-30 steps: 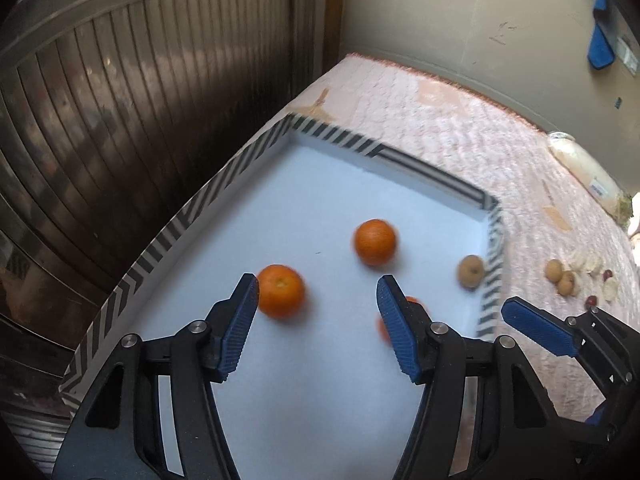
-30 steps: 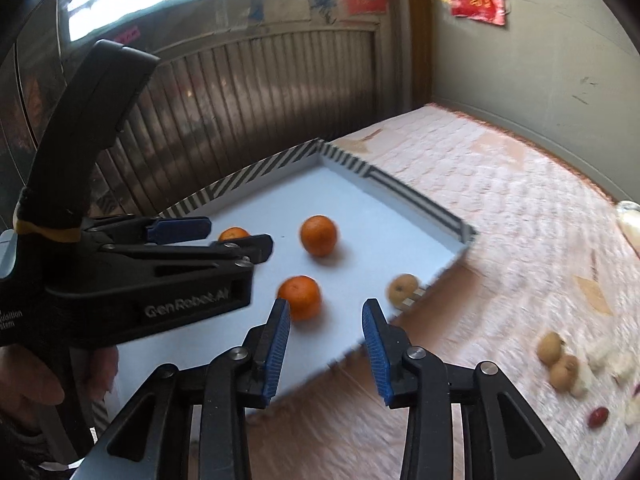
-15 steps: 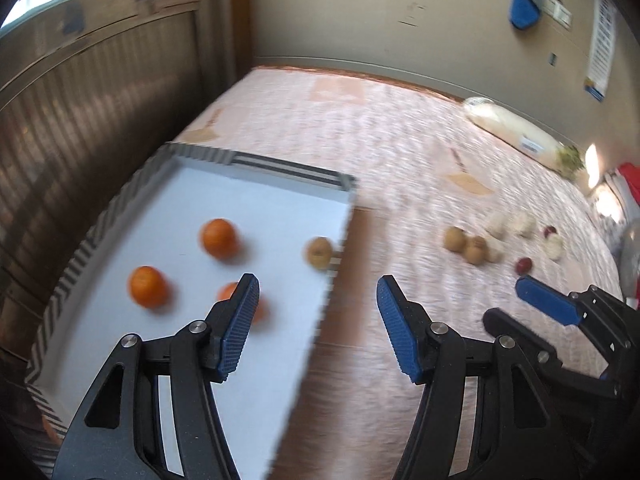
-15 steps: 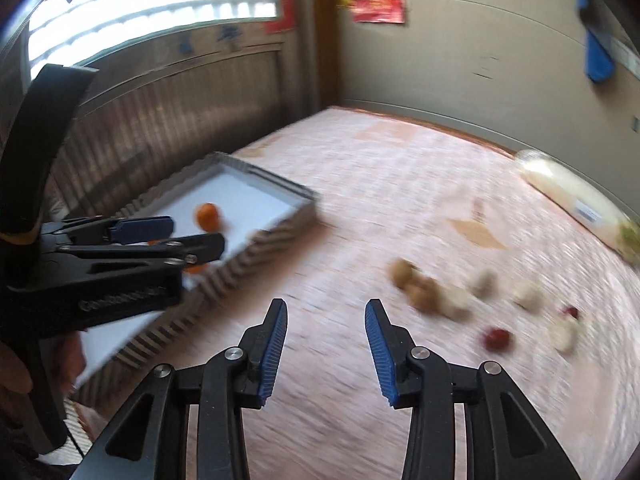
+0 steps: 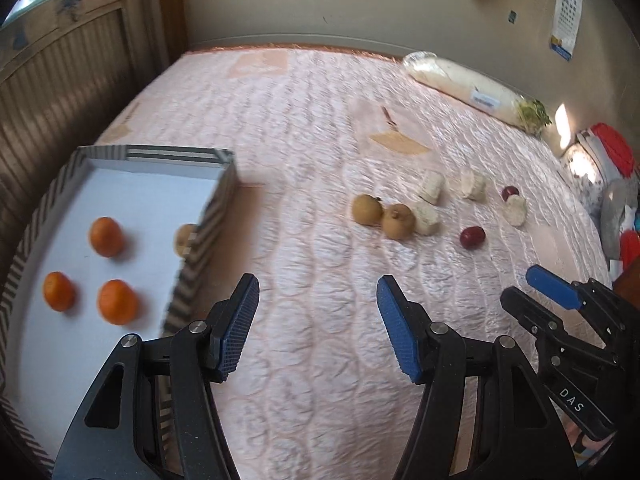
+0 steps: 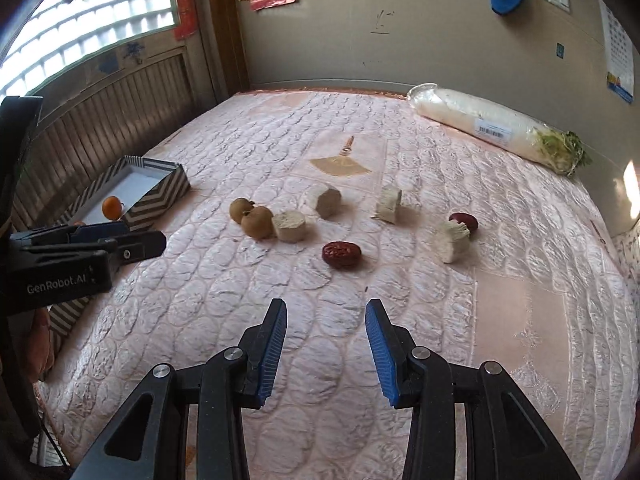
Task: Organize fruits
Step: 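Move both open tools back over the remaining fruit, then grasp a red date with the right tool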
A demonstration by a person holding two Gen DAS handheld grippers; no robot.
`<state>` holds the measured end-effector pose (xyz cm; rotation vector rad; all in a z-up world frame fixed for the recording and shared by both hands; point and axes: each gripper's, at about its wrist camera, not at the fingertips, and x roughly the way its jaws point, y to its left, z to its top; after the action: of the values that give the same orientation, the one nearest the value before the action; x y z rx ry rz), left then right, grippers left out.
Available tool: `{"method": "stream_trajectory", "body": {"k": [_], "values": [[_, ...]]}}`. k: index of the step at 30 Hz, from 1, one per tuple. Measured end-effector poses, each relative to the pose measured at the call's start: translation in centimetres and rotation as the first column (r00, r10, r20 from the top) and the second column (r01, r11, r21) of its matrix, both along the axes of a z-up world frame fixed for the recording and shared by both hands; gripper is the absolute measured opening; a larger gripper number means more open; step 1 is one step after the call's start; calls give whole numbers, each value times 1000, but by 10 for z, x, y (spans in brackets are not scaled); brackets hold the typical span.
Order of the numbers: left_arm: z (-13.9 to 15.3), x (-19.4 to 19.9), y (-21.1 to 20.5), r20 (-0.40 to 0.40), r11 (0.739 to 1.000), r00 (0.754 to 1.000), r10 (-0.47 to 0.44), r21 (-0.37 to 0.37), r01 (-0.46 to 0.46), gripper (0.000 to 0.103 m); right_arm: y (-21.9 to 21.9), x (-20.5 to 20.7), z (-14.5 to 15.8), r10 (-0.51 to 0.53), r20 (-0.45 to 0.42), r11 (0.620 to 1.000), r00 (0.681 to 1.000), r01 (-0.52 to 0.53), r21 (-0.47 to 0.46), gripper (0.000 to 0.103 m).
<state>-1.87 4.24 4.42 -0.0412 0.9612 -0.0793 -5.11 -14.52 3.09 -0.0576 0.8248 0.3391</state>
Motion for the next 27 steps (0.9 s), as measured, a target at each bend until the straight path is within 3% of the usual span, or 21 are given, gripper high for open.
{"method": "stream_trajectory", "body": {"k": [17,19,27], "values": [[-15,25,-8,-39,1000,999,0,-13,-1,62,14,64,-23,-28,-53,1000,998,28,10,39],[-15,28,-11,-40,1000,999,-5,-9,5,62,18,66,-24,-37,-42,999,998,36,-30,28],[-21,43,-32,-52,999,997,-51,-20,50,62,2,61,-24,-57,-52,998,997,55,-31,28]]}}
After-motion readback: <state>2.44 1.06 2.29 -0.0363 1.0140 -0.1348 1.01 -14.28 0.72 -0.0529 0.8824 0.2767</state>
